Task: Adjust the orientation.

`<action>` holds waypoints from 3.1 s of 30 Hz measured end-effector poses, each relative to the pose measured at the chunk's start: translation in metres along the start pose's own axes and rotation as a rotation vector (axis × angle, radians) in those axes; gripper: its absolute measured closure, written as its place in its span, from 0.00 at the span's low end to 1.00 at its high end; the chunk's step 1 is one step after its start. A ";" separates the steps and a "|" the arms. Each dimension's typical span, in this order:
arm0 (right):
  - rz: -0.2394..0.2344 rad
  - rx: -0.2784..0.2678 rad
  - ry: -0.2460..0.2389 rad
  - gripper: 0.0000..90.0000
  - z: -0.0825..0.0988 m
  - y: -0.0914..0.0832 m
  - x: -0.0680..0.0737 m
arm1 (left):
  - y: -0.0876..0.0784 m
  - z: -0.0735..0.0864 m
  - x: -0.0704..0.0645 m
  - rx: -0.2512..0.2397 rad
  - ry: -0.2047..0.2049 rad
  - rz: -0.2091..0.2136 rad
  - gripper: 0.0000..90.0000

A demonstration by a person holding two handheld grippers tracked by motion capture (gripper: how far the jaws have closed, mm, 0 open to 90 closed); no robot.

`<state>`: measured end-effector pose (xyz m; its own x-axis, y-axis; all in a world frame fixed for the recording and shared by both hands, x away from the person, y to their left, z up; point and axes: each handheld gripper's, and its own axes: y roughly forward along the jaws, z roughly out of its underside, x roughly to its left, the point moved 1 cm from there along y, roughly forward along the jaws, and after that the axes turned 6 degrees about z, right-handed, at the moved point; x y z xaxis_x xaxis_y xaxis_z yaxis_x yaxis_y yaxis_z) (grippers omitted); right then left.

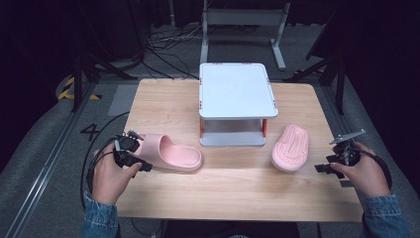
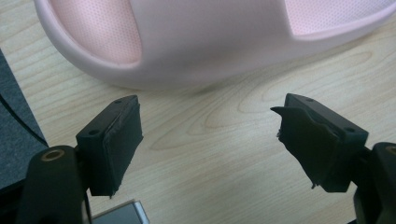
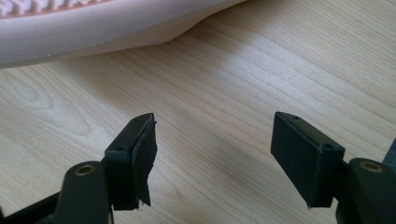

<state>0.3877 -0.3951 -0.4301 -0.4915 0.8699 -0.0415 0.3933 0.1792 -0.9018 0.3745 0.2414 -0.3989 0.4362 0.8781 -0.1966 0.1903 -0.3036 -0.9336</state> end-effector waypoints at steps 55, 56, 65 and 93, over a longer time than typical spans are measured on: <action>0.020 0.031 0.036 0.31 0.012 0.008 0.004 | 0.034 -0.055 -0.017 -0.077 -0.010 -0.255 0.40; 0.020 0.032 0.036 0.31 0.012 0.008 0.004 | 0.033 -0.054 -0.016 -0.076 0.001 -0.258 0.42; 0.026 0.032 0.030 0.32 0.012 0.007 0.002 | 0.020 -0.048 -0.016 -0.083 0.053 -0.323 0.69; 0.032 0.034 0.044 0.31 0.019 0.005 0.001 | -0.012 -0.066 -0.104 -0.238 0.386 -0.280 0.89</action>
<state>0.3743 -0.4027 -0.4431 -0.4440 0.8945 -0.0527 0.3814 0.1355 -0.9144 0.3852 0.1285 -0.3476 0.6233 0.7514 0.2164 0.5205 -0.1922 -0.8319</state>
